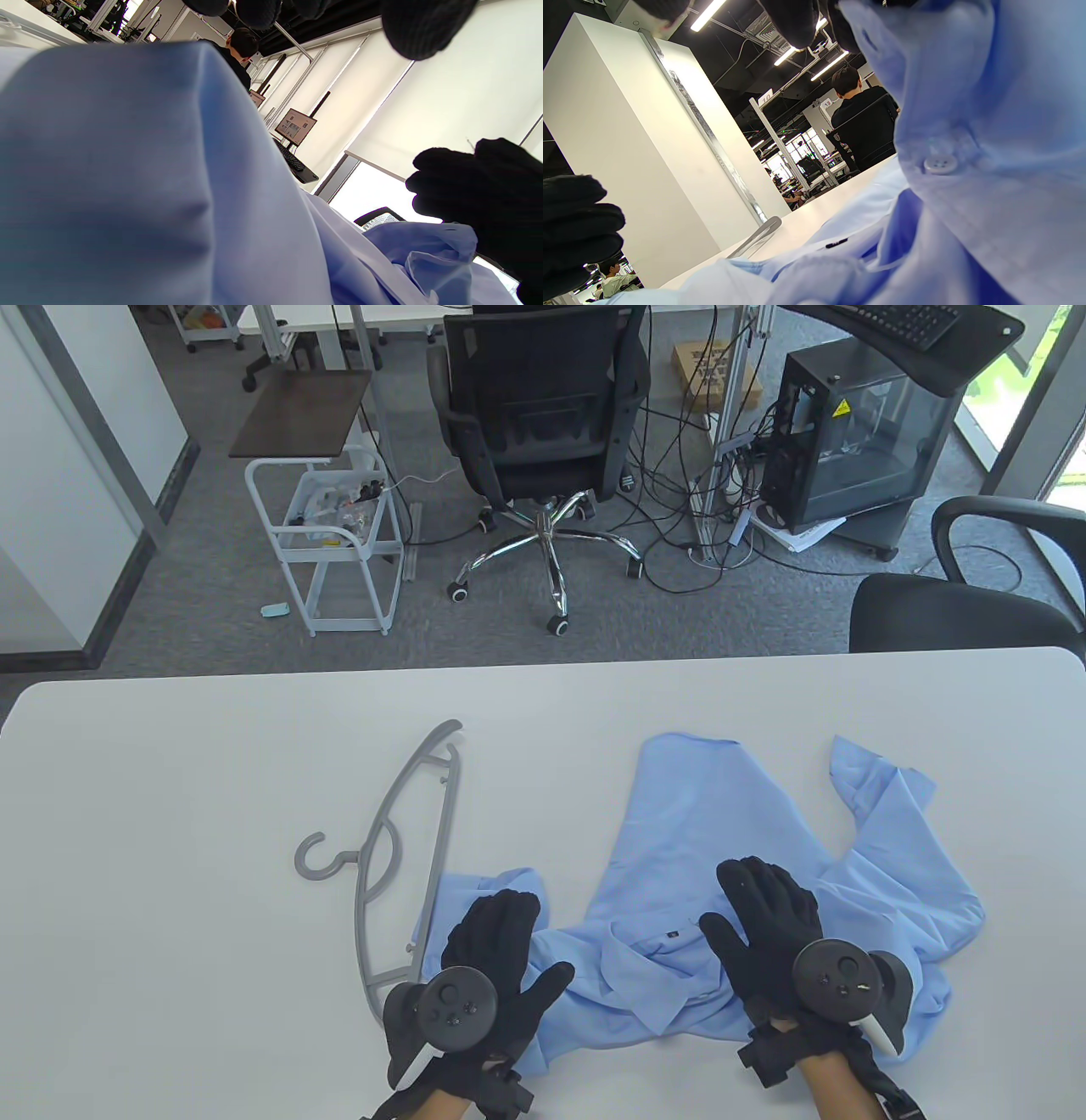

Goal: Remove long-sleeve shirt from gray hanger

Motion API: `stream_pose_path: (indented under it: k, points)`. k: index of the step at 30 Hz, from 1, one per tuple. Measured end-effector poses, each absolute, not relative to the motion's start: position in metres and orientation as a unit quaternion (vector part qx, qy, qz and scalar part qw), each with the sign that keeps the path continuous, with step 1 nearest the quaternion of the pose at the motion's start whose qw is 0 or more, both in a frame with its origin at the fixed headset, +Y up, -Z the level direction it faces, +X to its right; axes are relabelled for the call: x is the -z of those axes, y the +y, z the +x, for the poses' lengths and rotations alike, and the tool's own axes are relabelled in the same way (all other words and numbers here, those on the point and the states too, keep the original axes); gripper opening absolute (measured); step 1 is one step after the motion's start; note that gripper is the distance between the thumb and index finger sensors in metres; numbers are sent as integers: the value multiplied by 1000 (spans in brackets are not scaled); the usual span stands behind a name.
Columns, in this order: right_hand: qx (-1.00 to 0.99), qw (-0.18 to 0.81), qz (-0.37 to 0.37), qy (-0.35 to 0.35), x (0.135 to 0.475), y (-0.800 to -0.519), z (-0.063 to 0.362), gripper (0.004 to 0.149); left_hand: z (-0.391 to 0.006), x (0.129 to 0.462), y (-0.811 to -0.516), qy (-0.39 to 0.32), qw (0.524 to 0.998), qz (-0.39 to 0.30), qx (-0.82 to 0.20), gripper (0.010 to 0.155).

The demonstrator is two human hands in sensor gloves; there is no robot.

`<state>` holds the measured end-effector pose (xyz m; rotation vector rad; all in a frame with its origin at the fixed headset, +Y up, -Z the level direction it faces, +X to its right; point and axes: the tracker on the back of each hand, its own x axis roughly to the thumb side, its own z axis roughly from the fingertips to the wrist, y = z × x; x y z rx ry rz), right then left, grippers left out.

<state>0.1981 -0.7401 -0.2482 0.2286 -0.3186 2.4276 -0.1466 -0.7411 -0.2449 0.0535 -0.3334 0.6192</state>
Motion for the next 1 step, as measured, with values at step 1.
stream_pose_path:
  k: [1]
  points:
    - [-930,335,88,-122,248,-740,198,73,-147,245,-741,-163,939,26,-303,84]
